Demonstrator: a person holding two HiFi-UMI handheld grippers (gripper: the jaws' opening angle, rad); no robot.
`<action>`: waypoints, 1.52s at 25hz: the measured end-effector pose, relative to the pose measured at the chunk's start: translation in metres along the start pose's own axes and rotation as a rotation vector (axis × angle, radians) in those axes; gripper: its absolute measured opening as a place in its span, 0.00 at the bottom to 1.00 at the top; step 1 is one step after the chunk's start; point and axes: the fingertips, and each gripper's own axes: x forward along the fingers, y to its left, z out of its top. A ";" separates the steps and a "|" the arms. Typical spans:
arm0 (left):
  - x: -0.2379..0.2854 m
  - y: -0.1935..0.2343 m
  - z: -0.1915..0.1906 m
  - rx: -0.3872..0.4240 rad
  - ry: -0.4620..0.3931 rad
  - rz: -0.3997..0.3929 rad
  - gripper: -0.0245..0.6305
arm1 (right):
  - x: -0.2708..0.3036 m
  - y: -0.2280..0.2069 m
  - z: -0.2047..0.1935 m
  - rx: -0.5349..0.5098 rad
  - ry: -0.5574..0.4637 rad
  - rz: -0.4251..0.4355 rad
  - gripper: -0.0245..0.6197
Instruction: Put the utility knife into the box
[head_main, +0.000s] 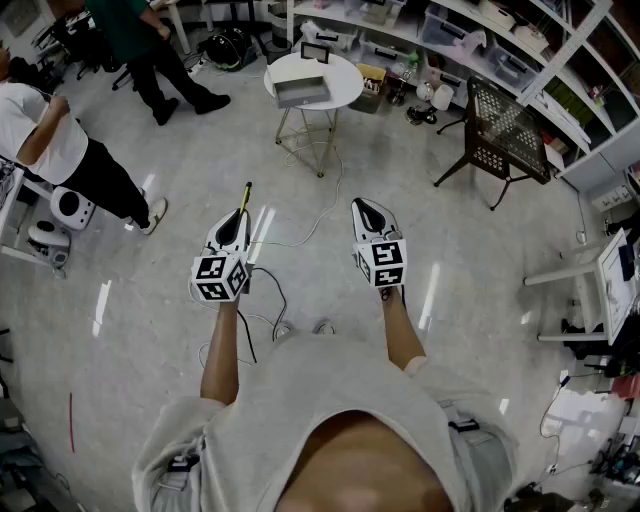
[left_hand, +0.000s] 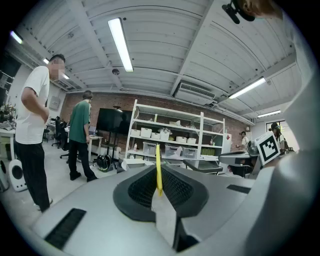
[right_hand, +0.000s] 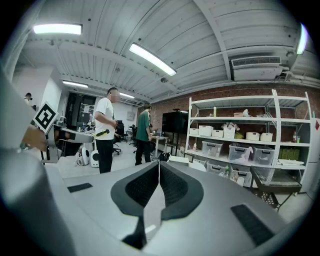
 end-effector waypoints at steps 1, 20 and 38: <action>0.001 -0.003 0.001 0.006 -0.001 -0.001 0.10 | -0.001 -0.002 0.001 0.000 -0.001 -0.001 0.09; 0.004 -0.056 -0.028 0.010 0.036 0.027 0.10 | -0.032 -0.027 -0.018 0.019 -0.045 0.061 0.10; 0.104 -0.048 -0.022 0.006 0.038 -0.012 0.10 | 0.039 -0.077 -0.019 0.009 -0.026 0.062 0.10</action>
